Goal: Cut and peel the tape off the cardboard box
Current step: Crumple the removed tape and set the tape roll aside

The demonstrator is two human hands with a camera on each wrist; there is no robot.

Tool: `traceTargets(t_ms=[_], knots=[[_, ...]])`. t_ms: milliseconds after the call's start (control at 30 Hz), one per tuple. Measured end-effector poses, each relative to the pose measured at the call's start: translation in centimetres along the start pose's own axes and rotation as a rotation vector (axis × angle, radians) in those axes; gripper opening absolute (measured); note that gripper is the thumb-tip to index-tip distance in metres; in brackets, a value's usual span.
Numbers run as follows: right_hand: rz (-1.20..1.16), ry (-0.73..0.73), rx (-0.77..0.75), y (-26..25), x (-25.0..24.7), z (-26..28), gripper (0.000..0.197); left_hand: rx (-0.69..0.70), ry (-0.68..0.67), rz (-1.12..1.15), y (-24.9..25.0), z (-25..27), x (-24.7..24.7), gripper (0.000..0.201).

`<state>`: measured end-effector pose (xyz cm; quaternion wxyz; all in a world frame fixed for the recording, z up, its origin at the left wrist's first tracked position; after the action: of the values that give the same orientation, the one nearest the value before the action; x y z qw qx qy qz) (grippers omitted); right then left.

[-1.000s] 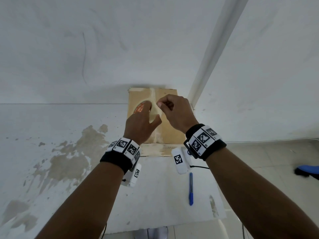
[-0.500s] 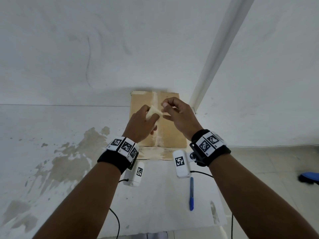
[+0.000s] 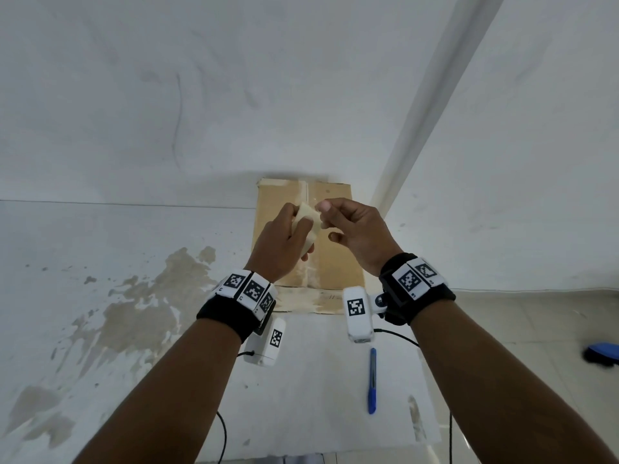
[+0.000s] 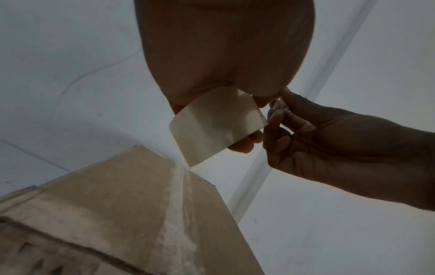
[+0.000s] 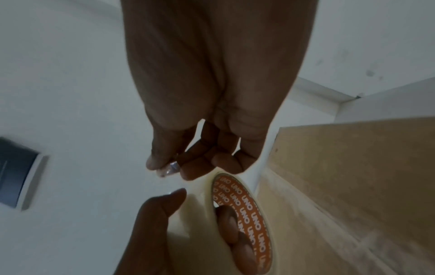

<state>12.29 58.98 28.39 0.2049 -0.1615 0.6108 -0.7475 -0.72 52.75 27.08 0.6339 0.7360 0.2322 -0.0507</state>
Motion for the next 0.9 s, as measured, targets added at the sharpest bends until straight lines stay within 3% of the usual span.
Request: traceTargets(t_ms=[267,600,900], knots=[[-0.008,-0.117,0.123,0.4,0.2,-0.3,0.043,0.083,-0.027,-0.085,0.2,0.0,0.2,0.023],[-0.038,0.002,0.161,0.2,0.2,-0.5,0.043,0.103,0.023,-0.156,0.2,-0.2,-0.2,0.025],[-0.061,0.155,0.217,0.2,0.2,-0.5,0.057,0.091,0.105,-0.210,0.2,0.5,-1.0,0.031]])
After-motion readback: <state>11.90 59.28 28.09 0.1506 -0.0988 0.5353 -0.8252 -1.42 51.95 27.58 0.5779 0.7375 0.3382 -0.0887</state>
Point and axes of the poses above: each hand's wrist, its own z-axis away from the middle knuckle, its own x-axis out of the palm, y = z × x, the point moved 8 cm from there along -z, towards the middle knuckle, and after that the axes turned 9 degrees about x, right-handed, at the moved point
